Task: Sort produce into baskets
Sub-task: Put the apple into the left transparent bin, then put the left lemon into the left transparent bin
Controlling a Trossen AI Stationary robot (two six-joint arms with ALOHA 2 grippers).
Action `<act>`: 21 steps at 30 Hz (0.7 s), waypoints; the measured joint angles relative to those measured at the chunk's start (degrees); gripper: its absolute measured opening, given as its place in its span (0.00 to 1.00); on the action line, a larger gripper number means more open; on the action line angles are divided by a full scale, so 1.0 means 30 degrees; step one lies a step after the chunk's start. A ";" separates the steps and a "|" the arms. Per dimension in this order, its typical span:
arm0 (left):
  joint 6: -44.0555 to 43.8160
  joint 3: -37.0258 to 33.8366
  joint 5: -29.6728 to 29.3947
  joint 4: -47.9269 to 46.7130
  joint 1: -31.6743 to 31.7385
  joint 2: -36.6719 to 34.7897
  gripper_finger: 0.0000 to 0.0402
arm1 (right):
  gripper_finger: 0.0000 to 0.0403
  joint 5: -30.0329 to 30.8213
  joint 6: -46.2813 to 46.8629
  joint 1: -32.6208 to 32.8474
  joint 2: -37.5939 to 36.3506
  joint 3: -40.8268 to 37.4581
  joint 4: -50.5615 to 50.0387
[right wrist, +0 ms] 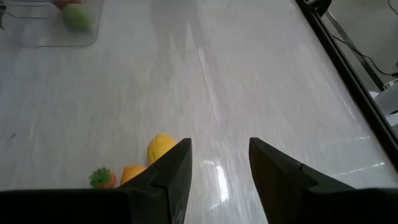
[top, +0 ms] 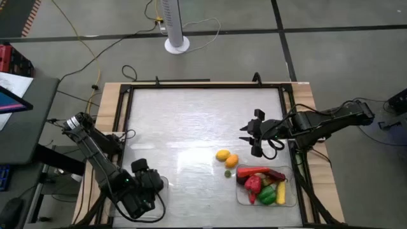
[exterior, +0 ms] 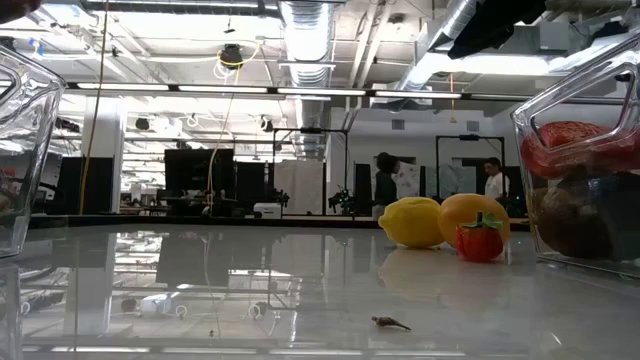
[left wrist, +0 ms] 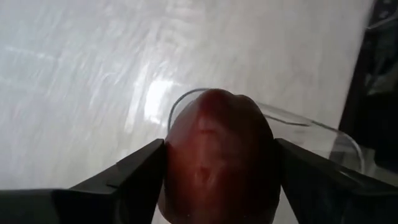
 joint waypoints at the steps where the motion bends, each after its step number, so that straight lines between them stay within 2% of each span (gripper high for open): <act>1: -0.0527 0.0000 -0.0159 -0.0234 -0.0169 0.0000 0.70 | 0.46 0.0000 0.0027 0.0000 0.0000 0.0000 0.0034; 6: -0.1274 0.0000 -0.0802 -0.0563 -0.0200 0.0000 0.81 | 0.46 -0.0007 0.0364 0.0000 0.0000 0.0000 0.0112; 10: -0.0215 0.0000 -0.2004 -0.0544 0.0547 0.0000 0.88 | 0.46 -0.0007 0.0662 0.0000 0.0000 0.0000 0.0127; 13: 0.0908 0.0000 -0.3514 -0.0377 0.1750 0.0000 0.90 | 0.46 -0.0015 0.0748 0.0002 -0.0002 -0.0125 0.0694; 16: 0.3387 0.0000 -0.3610 0.1334 0.3600 0.0255 0.89 | 0.46 -0.0014 0.0609 0.0015 -0.0439 -0.0942 0.1604; 21: 0.9134 -0.0007 -0.3459 0.5807 0.6247 0.0947 0.87 | 0.46 -0.0015 0.0970 -0.0007 -0.2204 -0.3852 0.3875</act>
